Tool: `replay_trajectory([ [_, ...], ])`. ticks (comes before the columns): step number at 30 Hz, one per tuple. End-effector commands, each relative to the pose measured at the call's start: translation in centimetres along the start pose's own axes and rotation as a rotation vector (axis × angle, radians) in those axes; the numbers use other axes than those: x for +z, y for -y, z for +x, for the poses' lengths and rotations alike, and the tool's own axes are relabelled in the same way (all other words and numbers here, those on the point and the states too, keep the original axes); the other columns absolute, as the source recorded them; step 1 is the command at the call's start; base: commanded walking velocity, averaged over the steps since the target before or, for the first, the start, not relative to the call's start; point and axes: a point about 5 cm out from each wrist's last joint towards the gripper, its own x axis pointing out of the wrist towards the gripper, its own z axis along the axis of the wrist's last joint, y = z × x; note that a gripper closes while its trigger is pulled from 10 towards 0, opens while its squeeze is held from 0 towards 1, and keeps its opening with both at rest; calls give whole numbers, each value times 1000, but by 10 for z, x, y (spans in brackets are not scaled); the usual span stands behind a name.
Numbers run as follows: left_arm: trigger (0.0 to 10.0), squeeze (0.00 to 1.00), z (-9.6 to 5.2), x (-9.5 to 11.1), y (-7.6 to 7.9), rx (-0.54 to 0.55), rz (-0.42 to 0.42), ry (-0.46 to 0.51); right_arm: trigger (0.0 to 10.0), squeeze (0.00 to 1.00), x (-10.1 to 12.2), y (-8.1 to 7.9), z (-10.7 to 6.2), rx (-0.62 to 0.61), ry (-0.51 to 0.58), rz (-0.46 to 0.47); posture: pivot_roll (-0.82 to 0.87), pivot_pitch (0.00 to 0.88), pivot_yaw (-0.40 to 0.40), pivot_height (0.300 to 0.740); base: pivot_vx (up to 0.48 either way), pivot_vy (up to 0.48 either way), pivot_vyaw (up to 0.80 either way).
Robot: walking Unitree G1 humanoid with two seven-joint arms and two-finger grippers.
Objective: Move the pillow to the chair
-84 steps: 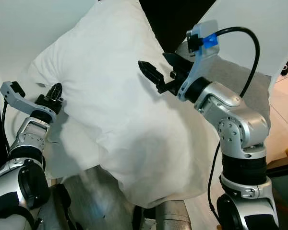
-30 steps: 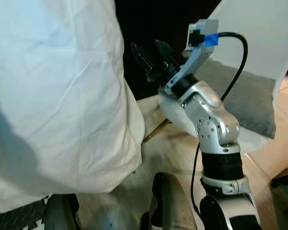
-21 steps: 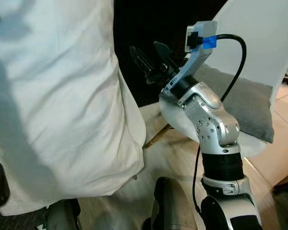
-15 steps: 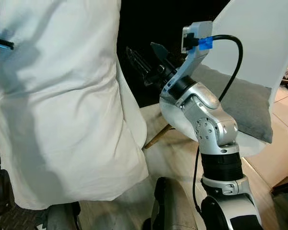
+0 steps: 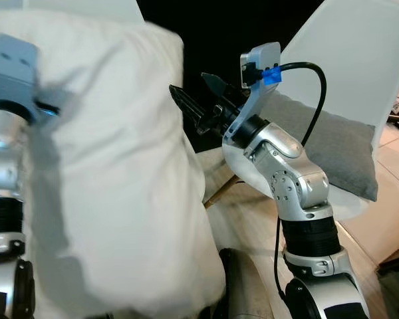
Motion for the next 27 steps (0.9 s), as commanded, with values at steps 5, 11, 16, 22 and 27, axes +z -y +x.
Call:
replay_trajectory([
  [5,10000,0,3,-3,1,-6,152,-4,10000,0,-3,0,-6,2,-16,-8,-25,181,-92,376,0,0,0],
  [11,10000,0,5,-2,-24,115,253,-29,10000,0,-5,-1,-8,2,-19,-5,-27,183,-93,376,0,0,0],
  [16,10000,0,11,17,-48,198,189,23,10000,0,-5,0,-8,5,-21,-5,-24,182,-93,376,0,0,0],
  [22,10000,0,28,62,-70,235,-54,185,10000,0,-5,-1,-8,18,-20,2,-14,181,-100,376,0,0,0],
  [27,10000,0,49,111,-88,247,-40,327,10000,0,-2,2,-7,5,0,21,-10,181,-101,376,0,0,0],
])
